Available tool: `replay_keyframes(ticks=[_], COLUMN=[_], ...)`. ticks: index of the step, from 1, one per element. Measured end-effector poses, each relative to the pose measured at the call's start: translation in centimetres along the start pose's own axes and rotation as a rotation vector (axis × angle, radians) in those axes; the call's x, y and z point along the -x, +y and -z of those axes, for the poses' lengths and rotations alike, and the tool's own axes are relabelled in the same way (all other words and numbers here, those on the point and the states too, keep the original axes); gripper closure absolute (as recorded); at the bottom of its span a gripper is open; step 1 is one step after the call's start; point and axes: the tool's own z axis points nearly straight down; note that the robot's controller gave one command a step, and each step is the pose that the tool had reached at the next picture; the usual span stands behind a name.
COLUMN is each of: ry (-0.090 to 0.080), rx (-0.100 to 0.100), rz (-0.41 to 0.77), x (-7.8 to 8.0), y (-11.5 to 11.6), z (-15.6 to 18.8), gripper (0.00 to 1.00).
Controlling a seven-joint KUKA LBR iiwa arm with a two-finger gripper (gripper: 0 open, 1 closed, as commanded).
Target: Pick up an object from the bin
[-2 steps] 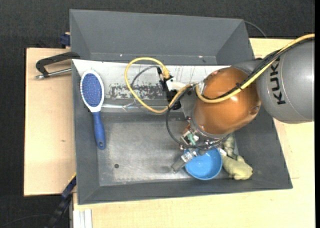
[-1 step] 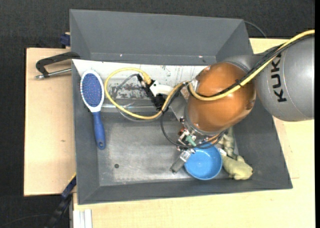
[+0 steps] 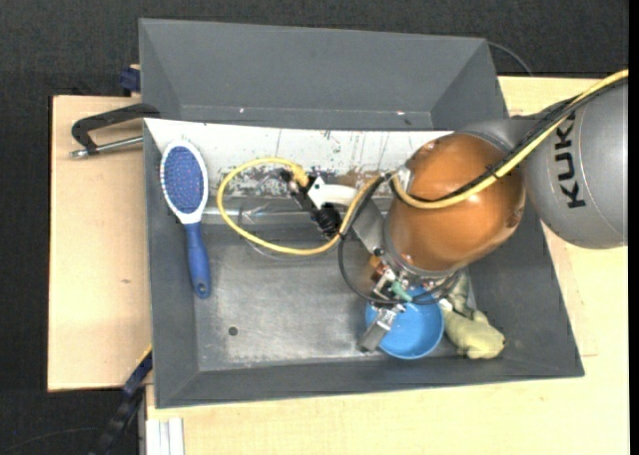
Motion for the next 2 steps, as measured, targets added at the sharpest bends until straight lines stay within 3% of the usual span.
replay_keyframes(ticks=[1, 2], ry=[0.001, 0.000], rx=[-0.002, 0.000], rz=[0.297, 0.194], x=[-1.10, -0.84], y=[-0.49, -0.24], z=[-0.75, -1.43], gripper=[0.00, 0.00])
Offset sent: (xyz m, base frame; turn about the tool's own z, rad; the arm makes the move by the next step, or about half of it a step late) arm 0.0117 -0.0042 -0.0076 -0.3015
